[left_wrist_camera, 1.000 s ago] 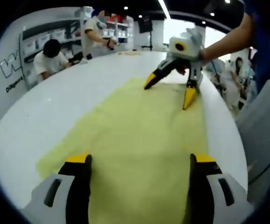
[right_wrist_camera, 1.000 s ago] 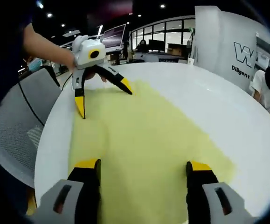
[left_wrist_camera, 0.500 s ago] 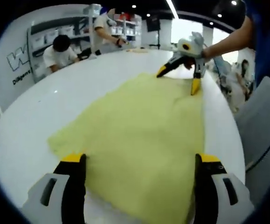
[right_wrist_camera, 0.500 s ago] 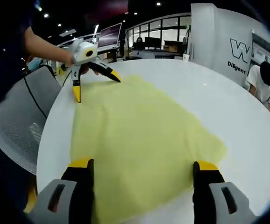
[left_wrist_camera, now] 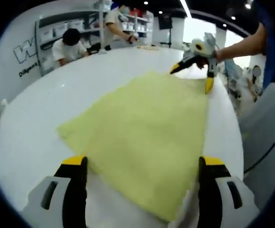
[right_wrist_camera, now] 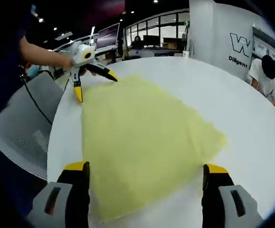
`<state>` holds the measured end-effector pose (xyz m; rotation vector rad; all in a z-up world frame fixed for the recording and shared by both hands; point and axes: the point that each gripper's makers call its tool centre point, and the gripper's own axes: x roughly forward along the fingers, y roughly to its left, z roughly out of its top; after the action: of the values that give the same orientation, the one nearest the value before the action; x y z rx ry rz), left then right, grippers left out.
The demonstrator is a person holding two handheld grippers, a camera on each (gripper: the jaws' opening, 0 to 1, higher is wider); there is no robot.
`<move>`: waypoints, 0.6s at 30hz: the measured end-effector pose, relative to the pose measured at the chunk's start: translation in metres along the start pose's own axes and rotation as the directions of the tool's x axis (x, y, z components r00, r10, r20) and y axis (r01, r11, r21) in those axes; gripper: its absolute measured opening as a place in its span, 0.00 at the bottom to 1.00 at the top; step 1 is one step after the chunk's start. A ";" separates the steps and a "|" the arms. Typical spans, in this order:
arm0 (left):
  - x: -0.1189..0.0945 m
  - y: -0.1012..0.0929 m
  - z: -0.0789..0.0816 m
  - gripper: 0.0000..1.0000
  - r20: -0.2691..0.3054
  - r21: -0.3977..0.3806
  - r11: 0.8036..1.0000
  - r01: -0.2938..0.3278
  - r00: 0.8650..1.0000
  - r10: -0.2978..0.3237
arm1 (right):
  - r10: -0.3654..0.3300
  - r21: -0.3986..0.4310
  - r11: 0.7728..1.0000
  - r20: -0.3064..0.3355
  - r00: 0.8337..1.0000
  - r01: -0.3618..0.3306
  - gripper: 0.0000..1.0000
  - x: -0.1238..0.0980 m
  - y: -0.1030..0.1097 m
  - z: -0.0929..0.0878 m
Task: Fold the garment on the visible template until the final outline fits inside the template.
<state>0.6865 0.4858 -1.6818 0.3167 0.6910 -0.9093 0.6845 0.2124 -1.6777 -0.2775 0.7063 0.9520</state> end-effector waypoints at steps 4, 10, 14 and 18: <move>-0.021 0.007 0.008 0.99 0.088 -0.116 0.990 -0.076 0.992 0.086 | -0.058 0.031 0.998 0.048 0.997 0.057 1.00 -0.020 -0.001 0.004; -0.062 -0.007 0.025 0.99 0.181 -0.273 0.953 -0.128 0.967 0.181 | -0.131 0.130 0.985 0.115 0.985 0.116 1.00 -0.053 0.016 0.013; -0.074 -0.014 0.026 0.99 0.192 -0.271 0.950 -0.156 0.958 0.212 | -0.169 0.160 0.977 0.164 0.972 0.142 1.00 -0.063 0.023 0.019; -0.095 -0.041 0.046 0.99 0.283 -0.340 0.933 -0.119 0.933 0.221 | -0.209 0.151 0.972 0.197 0.958 0.181 1.00 -0.076 0.041 0.028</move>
<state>0.6325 0.4959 -1.5825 -0.0587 0.4908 -0.6468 0.6340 0.2005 -1.6026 -0.1238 0.5314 0.7299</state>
